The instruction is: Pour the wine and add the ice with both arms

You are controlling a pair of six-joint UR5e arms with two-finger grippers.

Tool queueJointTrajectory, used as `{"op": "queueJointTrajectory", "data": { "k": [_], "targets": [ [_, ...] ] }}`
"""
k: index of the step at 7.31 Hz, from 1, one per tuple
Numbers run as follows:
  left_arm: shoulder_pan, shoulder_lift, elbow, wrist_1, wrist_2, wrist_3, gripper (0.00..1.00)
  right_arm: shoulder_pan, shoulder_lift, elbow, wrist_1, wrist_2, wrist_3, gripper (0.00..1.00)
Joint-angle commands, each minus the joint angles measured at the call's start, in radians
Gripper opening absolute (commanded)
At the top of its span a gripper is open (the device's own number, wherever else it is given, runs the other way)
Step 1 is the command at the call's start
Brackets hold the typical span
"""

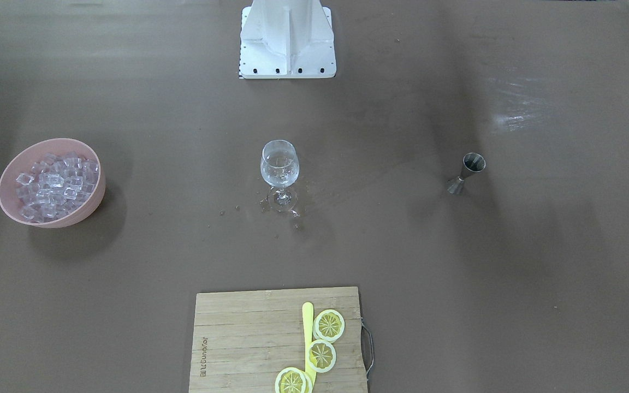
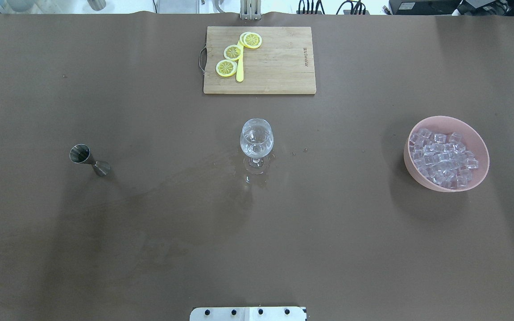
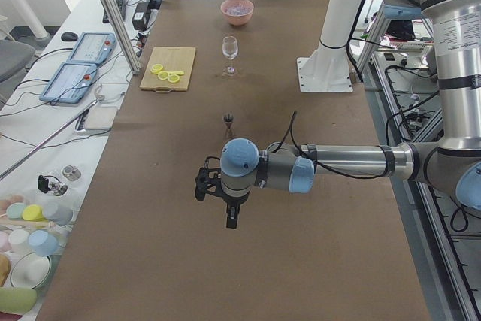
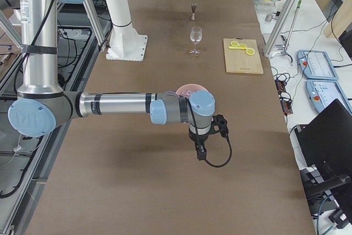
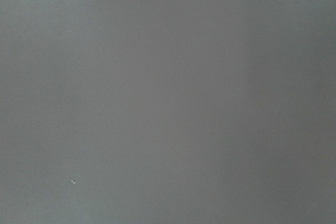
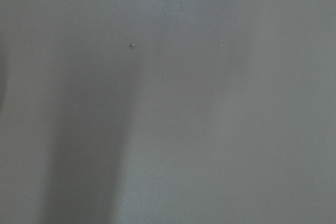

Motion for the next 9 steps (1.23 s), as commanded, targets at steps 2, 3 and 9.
{"op": "queueJointTrajectory", "data": {
  "k": [2,3,9],
  "targets": [
    [0.009,-0.011,0.004,-0.349,-0.050,-0.277,0.97,0.000,0.012,0.022,0.001,0.000,0.008,1.00],
    [0.031,-0.046,0.011,-0.436,-0.050,-0.292,0.97,0.000,0.012,0.027,0.001,0.013,0.009,1.00],
    [0.391,-0.157,0.089,-0.857,0.213,-0.379,0.98,-0.002,-0.056,-0.091,0.308,0.169,0.008,1.00]
  ]
}}
